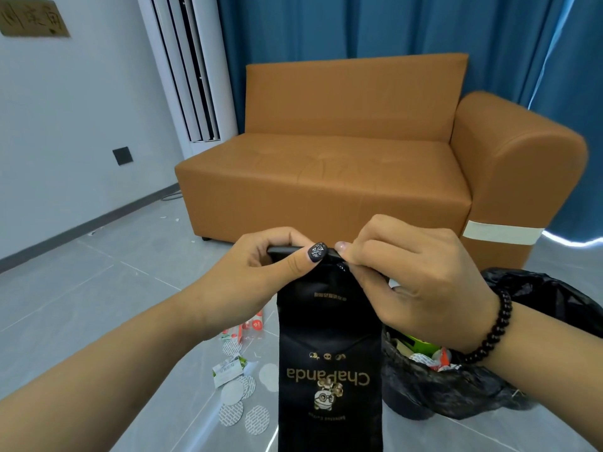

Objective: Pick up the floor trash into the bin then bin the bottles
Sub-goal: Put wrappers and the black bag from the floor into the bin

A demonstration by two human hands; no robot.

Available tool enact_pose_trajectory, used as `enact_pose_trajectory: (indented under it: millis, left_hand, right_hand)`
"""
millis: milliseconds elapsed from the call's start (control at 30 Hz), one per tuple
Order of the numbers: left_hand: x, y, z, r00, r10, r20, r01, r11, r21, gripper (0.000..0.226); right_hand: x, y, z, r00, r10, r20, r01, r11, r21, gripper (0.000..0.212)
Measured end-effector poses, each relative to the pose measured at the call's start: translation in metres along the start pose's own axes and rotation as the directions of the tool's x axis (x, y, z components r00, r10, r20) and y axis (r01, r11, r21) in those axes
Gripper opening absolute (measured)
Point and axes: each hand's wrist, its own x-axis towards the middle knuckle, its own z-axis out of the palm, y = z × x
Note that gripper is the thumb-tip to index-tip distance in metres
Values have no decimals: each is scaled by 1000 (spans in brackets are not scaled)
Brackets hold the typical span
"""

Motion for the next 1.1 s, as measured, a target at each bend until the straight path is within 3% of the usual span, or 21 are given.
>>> enact_pose_trajectory:
  millis: [100, 267, 400, 500, 567, 633, 700, 833, 967, 1100]
  left_hand:
    - [1, -2, -3, 1000, -14, -1, 14, 999, -45, 24]
    - [-2, -5, 1, 997, -72, 5, 71, 962, -262, 29]
    - [-4, -3, 4, 997, -50, -67, 35, 978, -204, 23]
    - [-4, 0, 2, 991, -19, -133, 4, 994, -113, 23]
    - [-4, 1, 1, 986, 16, -165, -21, 999, -29, 21]
    - [-3, 1, 0, 982, 46, -182, -39, 998, 42, 10]
    - [-3, 0, 1, 978, 75, -197, -56, 993, 104, 10]
    - [-1, -2, 4, 973, 95, -209, -79, 993, 86, 14]
    - [1, -3, 8, 983, 60, -175, -62, 998, -7, 22]
    - [4, -11, 5, 992, -51, -120, 43, 997, -65, 28]
  right_hand:
    - [1, -1, -3, 997, -76, -7, 75, 992, -99, 20]
    - [4, -3, -8, 977, -213, 18, 213, 959, -186, 18]
    - [2, -4, -7, 984, -167, 55, 173, 975, -140, 18]
    - [1, -2, -5, 991, -60, 120, 58, 998, 22, 14]
    - [0, 0, -5, 972, 113, 207, -164, 954, 250, 18]
    - [-1, 3, -7, 879, 333, 340, -462, 769, 442, 26]
    - [-2, 7, -8, 774, 442, 453, -631, 594, 499, 25]
    - [2, 7, -9, 797, 439, 414, -600, 652, 464, 18]
    - [3, 8, -10, 779, 501, 377, -625, 588, 513, 19]
    - [-1, 8, -8, 772, 538, 339, -629, 566, 533, 14]
